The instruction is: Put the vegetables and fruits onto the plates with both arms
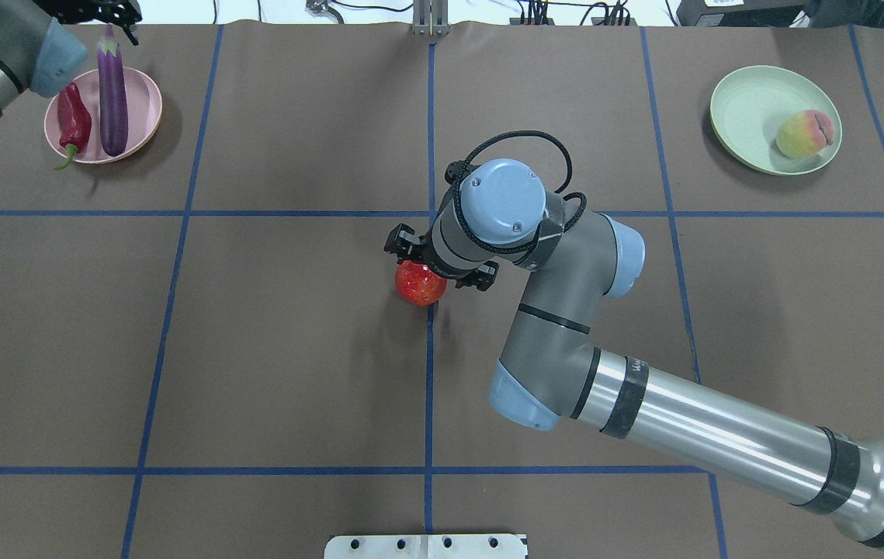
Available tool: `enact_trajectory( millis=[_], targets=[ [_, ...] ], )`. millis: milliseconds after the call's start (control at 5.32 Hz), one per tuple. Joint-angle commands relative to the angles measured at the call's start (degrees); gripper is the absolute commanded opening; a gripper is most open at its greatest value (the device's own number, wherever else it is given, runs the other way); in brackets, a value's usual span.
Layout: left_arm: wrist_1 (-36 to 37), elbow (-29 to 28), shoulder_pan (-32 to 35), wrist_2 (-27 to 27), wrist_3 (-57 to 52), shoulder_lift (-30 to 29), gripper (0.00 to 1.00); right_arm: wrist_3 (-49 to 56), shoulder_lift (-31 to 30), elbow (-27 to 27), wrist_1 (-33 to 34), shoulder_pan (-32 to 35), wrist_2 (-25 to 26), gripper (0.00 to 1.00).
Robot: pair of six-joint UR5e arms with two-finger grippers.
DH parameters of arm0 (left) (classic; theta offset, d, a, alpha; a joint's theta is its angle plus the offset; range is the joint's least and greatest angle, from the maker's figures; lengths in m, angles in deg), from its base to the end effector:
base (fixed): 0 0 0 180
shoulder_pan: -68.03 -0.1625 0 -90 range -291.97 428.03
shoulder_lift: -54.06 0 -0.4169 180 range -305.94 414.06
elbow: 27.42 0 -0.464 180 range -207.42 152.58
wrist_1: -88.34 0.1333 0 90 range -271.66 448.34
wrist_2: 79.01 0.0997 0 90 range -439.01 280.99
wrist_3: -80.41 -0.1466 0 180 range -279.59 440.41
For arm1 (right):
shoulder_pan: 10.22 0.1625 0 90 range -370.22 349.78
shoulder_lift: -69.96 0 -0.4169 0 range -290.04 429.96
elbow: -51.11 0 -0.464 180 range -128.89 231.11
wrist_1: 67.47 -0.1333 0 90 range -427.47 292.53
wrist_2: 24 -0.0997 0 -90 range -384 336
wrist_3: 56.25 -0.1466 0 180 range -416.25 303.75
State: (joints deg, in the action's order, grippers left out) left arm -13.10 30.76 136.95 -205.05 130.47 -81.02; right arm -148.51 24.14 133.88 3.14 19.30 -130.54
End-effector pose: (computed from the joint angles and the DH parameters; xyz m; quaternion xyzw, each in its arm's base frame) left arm 0.2751 -0.8445 0.4165 -0.0103 0.3641 -0.1684 0.9159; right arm -0.6803 -0.4904 0.1775 -0.0131 -0.4839 0.1735 0.8576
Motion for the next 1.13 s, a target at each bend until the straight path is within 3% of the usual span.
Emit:
enact_trajectory(
  millis=[0,376,564,752,940],
  targets=[
    [0.5,1.8,0.0,-0.1,0.7,0.2,1.00,-0.7,1.4,-0.9,2.1,-0.1,-2.0,1.00],
    [0.4,2.2,0.0,-0.1,1.3,0.2,1.00,-0.7,1.8,-2.4,2.0,-0.3,-1.9,0.97],
    [0.4,2.2,0.0,0.0,1.4,0.2,1.00,-0.6,2.0,-3.0,2.0,-0.3,-1.9,0.89],
    [1.1,3.2,0.1,0.0,1.4,0.2,1.00,-0.7,2.0,-3.1,1.7,-0.3,-1.9,0.18],
    [4.9,6.0,0.0,-0.1,1.4,0.2,1.00,-0.2,2.0,-2.4,1.7,1.0,-3.0,0.00]
  ],
)
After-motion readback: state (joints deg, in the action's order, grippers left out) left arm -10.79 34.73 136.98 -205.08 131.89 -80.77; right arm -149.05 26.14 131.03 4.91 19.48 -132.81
